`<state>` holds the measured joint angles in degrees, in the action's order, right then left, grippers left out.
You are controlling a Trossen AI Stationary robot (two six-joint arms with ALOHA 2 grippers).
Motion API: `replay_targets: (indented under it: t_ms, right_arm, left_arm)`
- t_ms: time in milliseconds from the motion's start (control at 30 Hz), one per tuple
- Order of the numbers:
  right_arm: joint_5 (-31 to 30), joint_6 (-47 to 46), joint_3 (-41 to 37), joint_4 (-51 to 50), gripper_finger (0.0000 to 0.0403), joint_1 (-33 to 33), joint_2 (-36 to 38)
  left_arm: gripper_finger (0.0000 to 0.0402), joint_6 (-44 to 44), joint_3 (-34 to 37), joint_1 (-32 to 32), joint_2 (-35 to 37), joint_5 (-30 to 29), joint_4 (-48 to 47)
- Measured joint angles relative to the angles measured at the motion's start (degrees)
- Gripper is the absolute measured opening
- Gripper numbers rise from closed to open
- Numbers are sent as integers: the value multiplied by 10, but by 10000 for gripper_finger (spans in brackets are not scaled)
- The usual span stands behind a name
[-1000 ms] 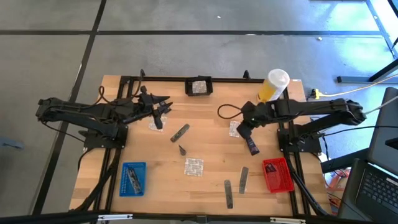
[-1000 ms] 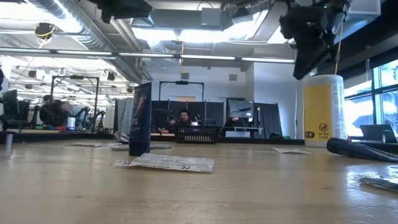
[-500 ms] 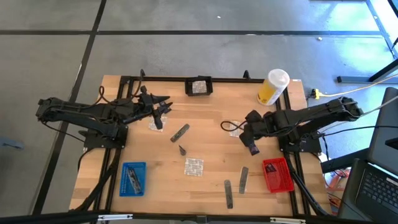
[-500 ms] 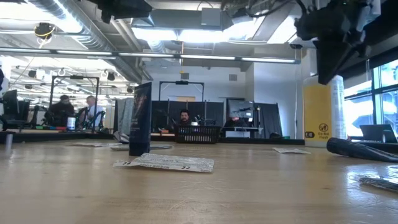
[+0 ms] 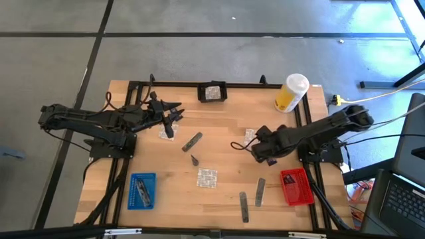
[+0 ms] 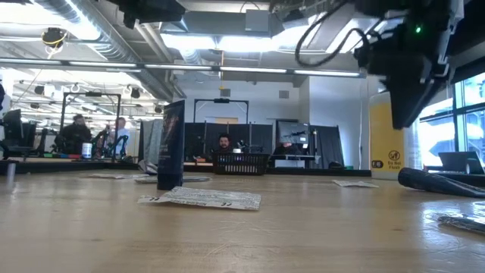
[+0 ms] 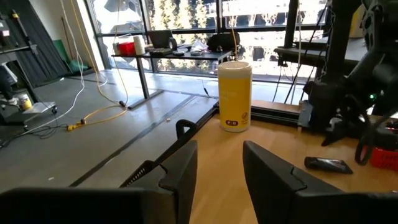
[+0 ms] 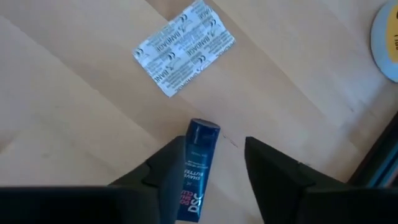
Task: Pick & Place Travel size toiletries
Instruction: Put the blue shave butter into the red bin
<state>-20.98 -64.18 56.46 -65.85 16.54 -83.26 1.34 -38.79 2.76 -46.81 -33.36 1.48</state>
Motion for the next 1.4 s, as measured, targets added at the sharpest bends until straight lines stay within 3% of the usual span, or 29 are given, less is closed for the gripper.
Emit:
replay_targets:
  t_ms: [300,567,900,1067,1400]
  right_arm:
    - [-11,-2,-5,33,202,-2,-27]
    - [47,-27,-107,147,216,-2,-20]
    - [39,-46,-168,220,238,-2,-17]
    - [39,-44,-206,293,241,-11,-14]
    - [32,-5,-212,317,221,-41,-15]
  left_arm:
    - [123,0,0,0,0,0,0]
    - [123,0,0,0,0,0,0]
    - [123,0,0,0,0,0,0]
    - [125,0,0,0,0,0,0]
    - [125,0,0,0,0,0,0]
